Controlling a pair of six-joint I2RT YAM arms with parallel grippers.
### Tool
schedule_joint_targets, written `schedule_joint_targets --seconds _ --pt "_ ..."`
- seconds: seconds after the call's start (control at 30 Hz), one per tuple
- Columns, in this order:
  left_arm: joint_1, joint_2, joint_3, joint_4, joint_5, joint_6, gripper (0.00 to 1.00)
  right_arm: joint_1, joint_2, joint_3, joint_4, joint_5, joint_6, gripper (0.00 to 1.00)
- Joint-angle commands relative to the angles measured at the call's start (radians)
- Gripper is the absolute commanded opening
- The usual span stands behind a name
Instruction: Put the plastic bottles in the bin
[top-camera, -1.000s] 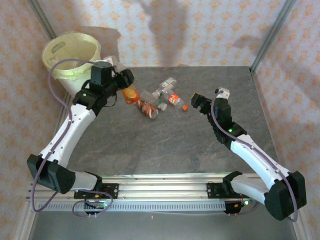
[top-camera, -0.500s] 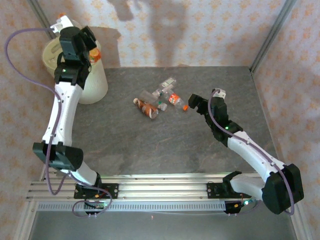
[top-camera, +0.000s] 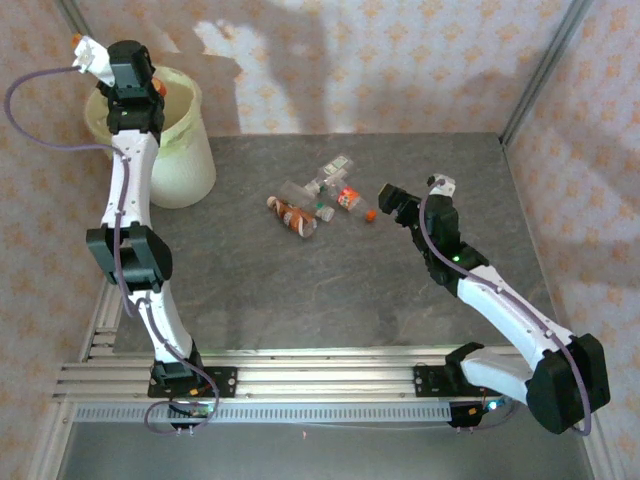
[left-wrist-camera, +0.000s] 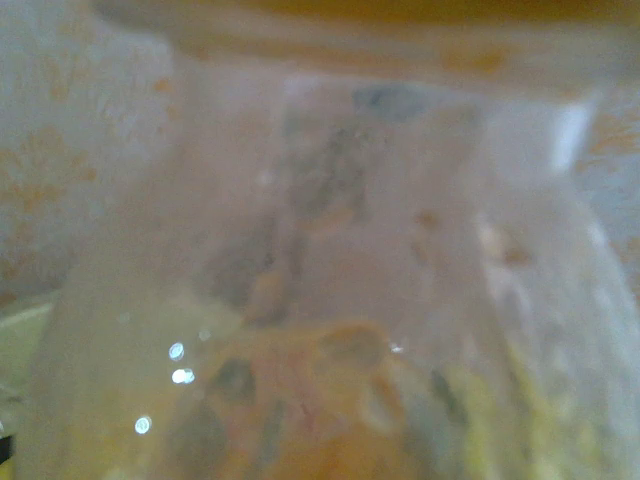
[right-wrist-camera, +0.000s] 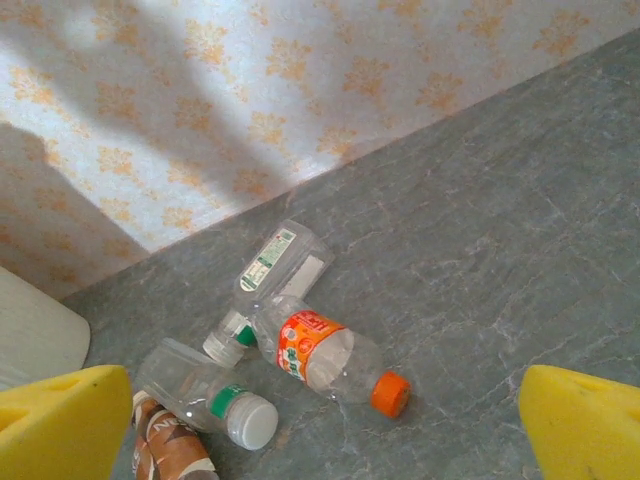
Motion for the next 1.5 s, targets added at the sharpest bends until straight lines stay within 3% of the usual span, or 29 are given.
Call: schedule_joint_targets --seconds 0.0,0.13,0.3,0.43,0.53,0.9,1.07,1.2,1.47 --pt "0.005 0.042 0.055 0.056 -0.083 -0.127 0.58 -0.002 0.019 0.031 0.048 -0.054 -0.019 0.99" --pt "0.013 0.119 0.149 -0.024 -0.117 -0.206 0.60 -0.001 0.045 0.089 0.039 -0.132 -0.023 0.99" --pt "0.019 0.219 0.275 -0.141 -0.148 -0.373 0.82 0.001 0.058 0.135 -0.003 -0.126 -0.012 0.99" --pt "0.020 0.326 0.524 -0.356 -0.181 -0.426 0.88 0.002 0.055 0.132 0.004 -0.110 0.027 0.99" --pt "0.020 0.320 0.550 -0.394 -0.185 -0.456 0.90 0.002 0.059 0.127 0.007 -0.106 0.035 0.99" --pt "0.020 0.212 0.481 -0.490 -0.222 -0.524 1.00 0.002 0.034 0.120 -0.021 -0.109 0.043 0.99" --pt "0.019 0.120 0.351 -0.410 -0.115 -0.491 1.00 0.001 0.001 0.069 -0.007 -0.076 0.034 0.99" --pt "0.018 -0.011 0.137 -0.250 0.010 -0.497 1.00 0.001 0.002 0.034 0.023 -0.054 0.070 0.99" --pt "-0.049 -0.243 -0.162 -0.120 0.230 -0.456 1.00 -0.001 0.031 0.024 -0.010 0.126 0.151 0.99"
